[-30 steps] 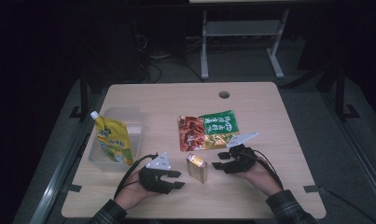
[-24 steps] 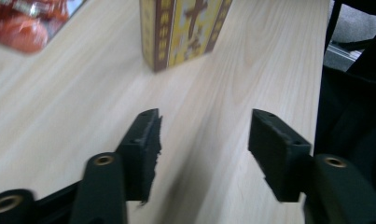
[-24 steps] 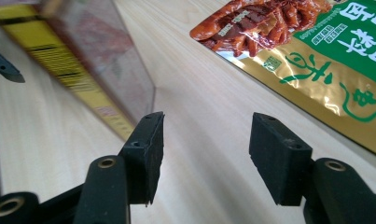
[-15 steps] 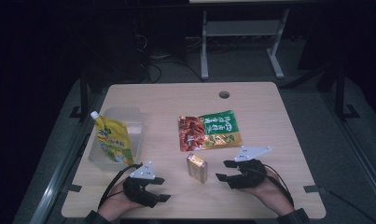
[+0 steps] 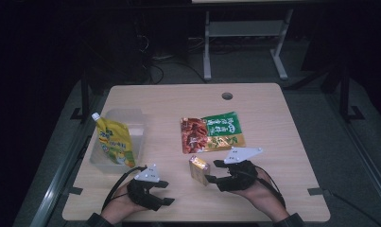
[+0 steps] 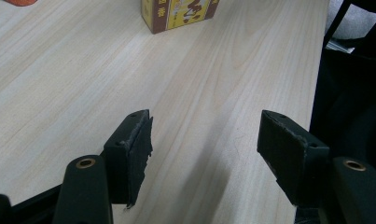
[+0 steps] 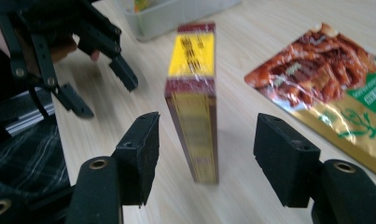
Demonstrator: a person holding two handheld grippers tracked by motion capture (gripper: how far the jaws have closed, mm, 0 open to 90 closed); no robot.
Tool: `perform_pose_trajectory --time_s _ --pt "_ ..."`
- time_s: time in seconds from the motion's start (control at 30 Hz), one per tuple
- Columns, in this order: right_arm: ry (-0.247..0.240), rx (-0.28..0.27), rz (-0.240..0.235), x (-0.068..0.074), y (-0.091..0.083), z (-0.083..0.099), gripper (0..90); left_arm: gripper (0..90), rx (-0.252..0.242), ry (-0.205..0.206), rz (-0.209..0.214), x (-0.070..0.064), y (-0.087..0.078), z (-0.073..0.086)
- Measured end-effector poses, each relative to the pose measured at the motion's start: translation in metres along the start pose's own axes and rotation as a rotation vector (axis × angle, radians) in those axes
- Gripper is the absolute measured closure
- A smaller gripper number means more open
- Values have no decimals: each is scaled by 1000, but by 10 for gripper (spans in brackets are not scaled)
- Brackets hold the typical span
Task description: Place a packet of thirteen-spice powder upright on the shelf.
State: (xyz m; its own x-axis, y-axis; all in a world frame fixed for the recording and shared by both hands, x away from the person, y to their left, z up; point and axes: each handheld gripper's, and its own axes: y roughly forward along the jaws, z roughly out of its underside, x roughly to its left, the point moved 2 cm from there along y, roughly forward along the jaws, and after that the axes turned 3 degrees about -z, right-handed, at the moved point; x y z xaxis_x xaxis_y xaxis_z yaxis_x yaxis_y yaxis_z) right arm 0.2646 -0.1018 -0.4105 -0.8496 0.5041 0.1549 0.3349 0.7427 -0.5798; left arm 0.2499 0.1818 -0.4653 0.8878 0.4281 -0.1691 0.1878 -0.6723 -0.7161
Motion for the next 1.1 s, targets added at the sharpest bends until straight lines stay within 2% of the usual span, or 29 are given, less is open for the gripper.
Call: perform_pose_trajectory --time_s 0.17,0.37,0.43,0.7,0.8,1.0,1.1 --pt "-28 3 -10 3 16 -10 413 345 0 -1 0 0 0 0" --pt "-29 9 -18 4 27 -14 451 346 -3 -1 0 0 0 0" --pt "-30 19 -18 5 31 -15 527 346 -2 -3 0 -1 0 -1" --pt "-42 10 8 1 31 -16 645 345 -2 18 0 -1 2 -1" --pt "-46 9 17 0 30 -16 659 341 -7 7 6 -2 3 -2" --pt "-62 15 18 -2 29 -18 665 328 -11 11 9 -3 3 -2" --pt "-61 3 8 -6 27 -24 666 328 -11 10 9 -3 3 -2"
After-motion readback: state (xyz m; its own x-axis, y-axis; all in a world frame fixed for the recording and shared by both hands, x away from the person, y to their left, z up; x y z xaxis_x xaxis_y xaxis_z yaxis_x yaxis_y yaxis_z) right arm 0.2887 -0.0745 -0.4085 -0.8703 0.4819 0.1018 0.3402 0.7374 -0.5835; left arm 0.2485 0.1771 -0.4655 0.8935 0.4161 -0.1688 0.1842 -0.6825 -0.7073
